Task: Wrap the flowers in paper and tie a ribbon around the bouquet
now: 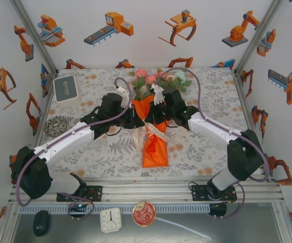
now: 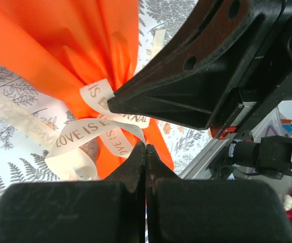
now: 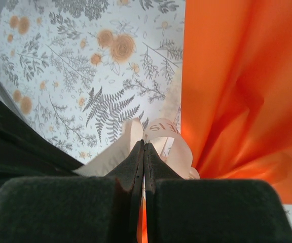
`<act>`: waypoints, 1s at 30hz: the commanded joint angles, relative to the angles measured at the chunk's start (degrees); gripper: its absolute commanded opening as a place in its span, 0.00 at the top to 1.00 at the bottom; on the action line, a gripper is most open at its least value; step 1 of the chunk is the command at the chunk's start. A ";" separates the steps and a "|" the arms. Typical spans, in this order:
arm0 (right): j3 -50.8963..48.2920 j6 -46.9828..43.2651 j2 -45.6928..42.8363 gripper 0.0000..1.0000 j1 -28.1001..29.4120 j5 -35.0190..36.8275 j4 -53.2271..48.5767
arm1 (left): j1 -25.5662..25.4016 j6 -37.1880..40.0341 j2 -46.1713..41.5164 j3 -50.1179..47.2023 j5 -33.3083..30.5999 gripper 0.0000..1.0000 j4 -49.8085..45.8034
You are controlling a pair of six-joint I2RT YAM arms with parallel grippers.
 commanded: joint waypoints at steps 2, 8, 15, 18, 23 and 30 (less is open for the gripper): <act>0.55 0.35 -1.77 1.00 -0.14 3.11 1.56 | -0.20 -7.18 0.39 -3.07 8.11 1.00 8.98; 0.71 3.69 1.05 1.00 -0.01 -6.23 6.14 | -1.24 -14.58 4.35 -4.00 13.34 1.00 17.34; 3.17 4.46 3.36 0.75 0.82 -15.09 3.80 | -1.38 -10.43 4.36 -2.72 9.50 1.00 12.57; 2.83 3.72 -0.35 0.62 0.18 -11.74 2.30 | -1.39 -8.46 4.53 -2.01 8.45 1.00 10.46; 1.62 6.47 -4.64 0.61 -2.96 -8.68 1.15 | -1.31 -8.42 5.59 -1.72 8.43 1.00 10.73; -1.59 9.83 -5.95 0.61 -3.94 -9.15 2.52 | -1.43 -8.53 6.61 -0.32 9.97 1.00 11.65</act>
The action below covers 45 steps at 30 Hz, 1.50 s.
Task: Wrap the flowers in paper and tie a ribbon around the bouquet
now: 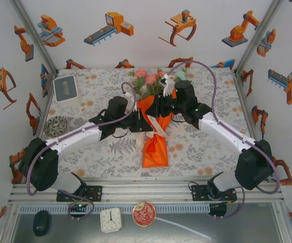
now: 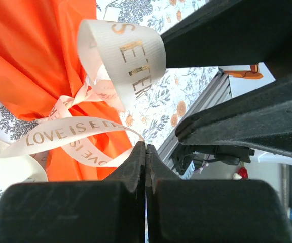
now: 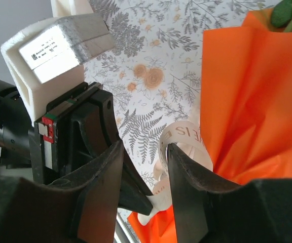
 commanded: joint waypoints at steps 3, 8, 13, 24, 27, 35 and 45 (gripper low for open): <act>2.91 0.26 5.49 0.61 0.80 -6.40 -6.92 | 0.03 2.00 1.25 3.02 1.45 1.00 1.53; 6.47 -9.27 3.17 0.53 1.01 7.81 -20.76 | 0.01 3.32 0.59 2.04 -0.05 1.00 0.27; 3.57 -3.96 3.20 0.50 -0.05 -0.95 -13.51 | 0.07 3.95 0.65 2.34 -1.37 1.00 -0.19; -18.47 4.85 -16.71 0.51 -0.74 12.74 6.83 | 0.29 -3.30 4.33 6.21 -8.97 1.00 0.22; -19.41 5.27 -15.95 0.51 0.25 7.48 9.08 | 0.16 -4.68 4.75 6.36 -8.33 1.00 0.71; -19.38 2.12 -9.60 0.55 2.29 4.01 18.36 | 0.08 -9.03 3.71 4.97 -8.23 1.00 1.68; -21.89 -5.98 -9.90 0.51 2.30 5.49 16.81 | 0.16 -10.29 2.91 4.58 -8.66 1.00 1.27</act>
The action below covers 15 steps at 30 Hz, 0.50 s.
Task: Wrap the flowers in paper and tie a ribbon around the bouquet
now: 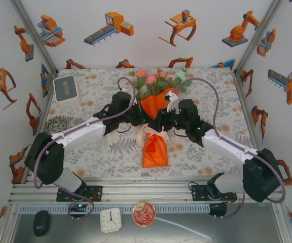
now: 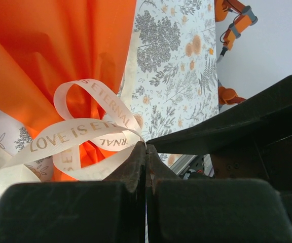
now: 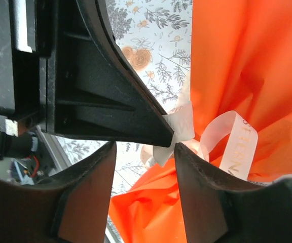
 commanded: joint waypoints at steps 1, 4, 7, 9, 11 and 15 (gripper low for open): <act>-2.36 -5.32 -1.58 0.51 0.19 1.26 1.60 | -0.22 -2.01 -1.59 -0.43 1.51 1.00 1.91; -2.44 -5.84 -0.79 0.55 0.21 1.55 2.66 | -0.21 -2.93 -1.36 -0.68 2.61 1.00 2.98; -1.89 -5.07 -0.07 0.72 0.19 1.75 4.92 | -0.24 -3.00 -1.27 -0.64 2.83 1.00 2.66; -1.65 -4.79 -0.16 0.82 0.18 2.31 5.63 | -0.22 -3.13 -1.40 -0.84 2.86 1.00 2.44; -1.56 -4.86 -0.38 0.90 0.24 2.76 5.38 | -0.23 -3.16 -1.61 -1.25 2.83 1.00 2.34; -2.30 -6.11 -1.74 1.00 0.19 1.04 3.48 | -0.08 -0.60 -2.28 -0.58 2.42 0.86 0.85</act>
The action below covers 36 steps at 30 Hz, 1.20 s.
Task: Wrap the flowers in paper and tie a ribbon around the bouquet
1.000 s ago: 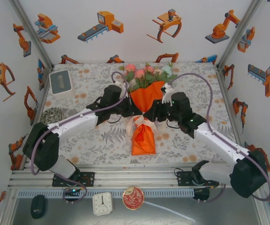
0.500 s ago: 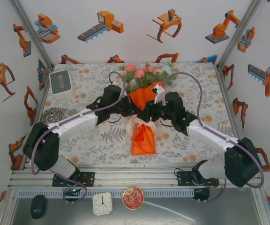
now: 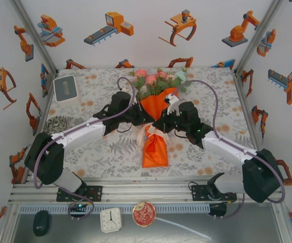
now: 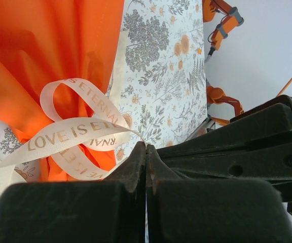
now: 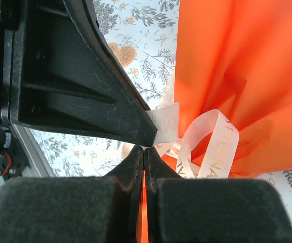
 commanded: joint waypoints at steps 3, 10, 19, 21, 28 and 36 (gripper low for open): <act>-1.93 -3.32 -3.98 1.00 0.19 -3.96 -2.71 | -0.16 13.90 -3.19 5.10 -2.81 0.55 -7.17; -10.21 -1.05 -12.74 1.00 0.42 -5.23 -5.88 | 0.05 41.34 0.94 12.91 -14.21 0.50 -17.04; -11.42 -1.26 -17.72 1.00 0.46 -2.06 -12.66 | 0.05 51.16 11.68 16.81 -6.29 0.57 -20.56; -10.98 -1.19 -17.20 1.00 0.46 -2.24 -12.63 | 0.05 53.19 13.59 16.60 -2.50 0.56 -18.48; -10.28 -0.52 -15.42 1.00 0.46 -3.11 -11.17 | 0.11 56.53 18.74 16.95 0.58 0.53 -12.92; -9.66 -0.10 -15.09 1.00 0.46 -3.11 -10.95 | 0.14 55.36 23.20 18.91 4.61 0.54 -10.02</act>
